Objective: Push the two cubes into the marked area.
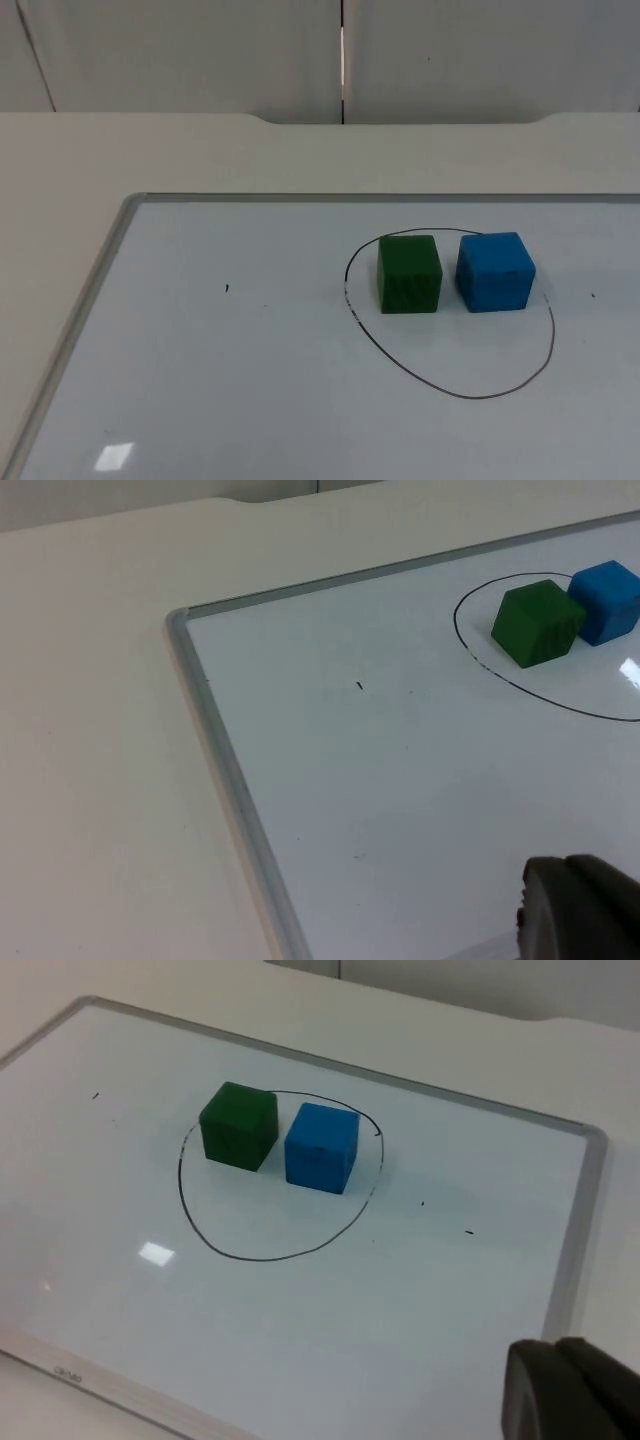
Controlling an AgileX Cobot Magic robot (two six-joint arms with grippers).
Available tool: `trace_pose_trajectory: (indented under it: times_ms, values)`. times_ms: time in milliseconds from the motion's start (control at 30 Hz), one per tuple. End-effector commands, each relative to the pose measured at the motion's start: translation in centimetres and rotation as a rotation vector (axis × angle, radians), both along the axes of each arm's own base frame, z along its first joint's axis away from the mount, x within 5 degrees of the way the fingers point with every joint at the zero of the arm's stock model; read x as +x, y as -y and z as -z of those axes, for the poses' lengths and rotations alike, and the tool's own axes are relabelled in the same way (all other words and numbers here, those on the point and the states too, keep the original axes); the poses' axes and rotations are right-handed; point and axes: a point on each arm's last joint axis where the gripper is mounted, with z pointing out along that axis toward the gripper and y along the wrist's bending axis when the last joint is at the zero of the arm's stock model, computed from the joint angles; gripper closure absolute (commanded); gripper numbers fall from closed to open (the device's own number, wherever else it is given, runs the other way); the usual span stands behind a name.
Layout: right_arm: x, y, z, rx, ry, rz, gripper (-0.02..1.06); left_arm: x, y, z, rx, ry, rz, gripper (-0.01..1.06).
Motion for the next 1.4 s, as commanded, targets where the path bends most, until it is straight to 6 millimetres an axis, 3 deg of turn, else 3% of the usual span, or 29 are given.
trace_pose_trajectory:
  times_ms: [0,300,400,467,533,567,633,667,700,1367]
  values:
    - [0.15,0.29,0.08,0.021,0.003,0.048,1.05,0.05,0.09,0.07,-0.009,0.006,0.003,1.05]
    - [0.18,0.4,0.08,0.022,0.003,0.062,1.05,0.05,0.09,0.07,-0.009,0.006,0.003,1.05]
    - [0.17,0.35,0.08,0.019,0.004,0.054,1.05,0.05,0.09,0.07,-0.009,0.006,0.003,0.98]
    - [0.13,0.2,0.08,0.011,0.006,0.03,1.05,0.05,0.09,0.07,-0.009,0.006,0.003,0.82]
    - [0.13,0.2,0.08,0.011,0.006,0.03,1.05,0.06,0.07,0.07,-0.007,0.007,0.001,0.56]
    - [0.13,0.2,0.08,0.011,0.006,0.03,1.05,0.06,0.07,0.07,-0.007,0.007,0.001,0.56]
    - [0.13,0.2,0.08,0.011,0.006,0.03,1.05,0.09,0.0,0.07,-0.011,0.005,-0.01,0.18]
    - [0.13,0.2,0.08,0.011,0.006,0.03,1.05,0.09,-0.01,0.07,-0.01,0.006,-0.011,0.06]
    - [0.12,0.19,0.08,0.012,0.006,0.03,1.05,0.09,-0.01,0.07,-0.01,0.006,-0.011,0.0]
    - [0.13,0.21,0.08,0.012,0.006,0.033,1.04,0.15,-0.16,0.09,0.057,0.034,0.009,0.0]
